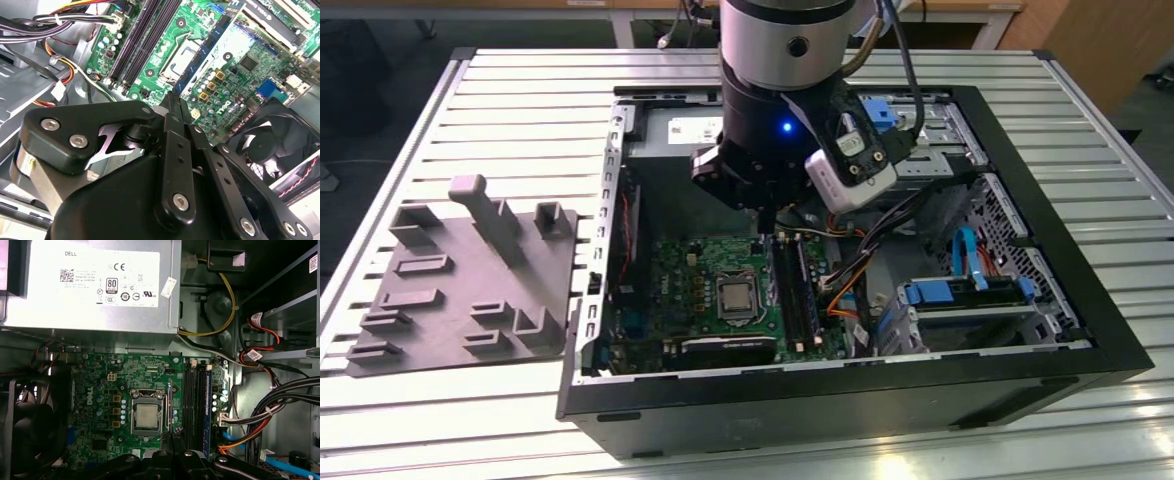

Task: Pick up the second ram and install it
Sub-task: 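Insert the second ram into the second slot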

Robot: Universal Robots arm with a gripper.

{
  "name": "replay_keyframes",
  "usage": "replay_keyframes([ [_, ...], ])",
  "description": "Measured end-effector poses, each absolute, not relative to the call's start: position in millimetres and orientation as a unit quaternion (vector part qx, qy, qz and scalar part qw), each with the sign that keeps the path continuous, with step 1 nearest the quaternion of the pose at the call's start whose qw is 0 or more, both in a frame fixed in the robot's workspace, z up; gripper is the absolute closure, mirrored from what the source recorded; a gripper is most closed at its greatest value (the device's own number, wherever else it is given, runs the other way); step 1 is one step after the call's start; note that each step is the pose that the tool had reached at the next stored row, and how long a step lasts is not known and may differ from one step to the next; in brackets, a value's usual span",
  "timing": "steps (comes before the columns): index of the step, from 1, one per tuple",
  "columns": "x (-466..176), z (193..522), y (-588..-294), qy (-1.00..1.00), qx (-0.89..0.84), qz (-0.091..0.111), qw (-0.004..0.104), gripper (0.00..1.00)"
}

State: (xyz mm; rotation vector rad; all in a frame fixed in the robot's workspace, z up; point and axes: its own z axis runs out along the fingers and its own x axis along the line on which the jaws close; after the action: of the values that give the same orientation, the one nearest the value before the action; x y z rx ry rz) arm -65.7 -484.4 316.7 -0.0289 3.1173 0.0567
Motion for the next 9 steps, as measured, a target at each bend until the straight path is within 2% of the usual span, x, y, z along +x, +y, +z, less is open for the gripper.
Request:
replay_keyframes([
  [9, -65.7, 313.7, -484.3, 1.000, -0.009, 0.018, 0.012, 0.88],
])
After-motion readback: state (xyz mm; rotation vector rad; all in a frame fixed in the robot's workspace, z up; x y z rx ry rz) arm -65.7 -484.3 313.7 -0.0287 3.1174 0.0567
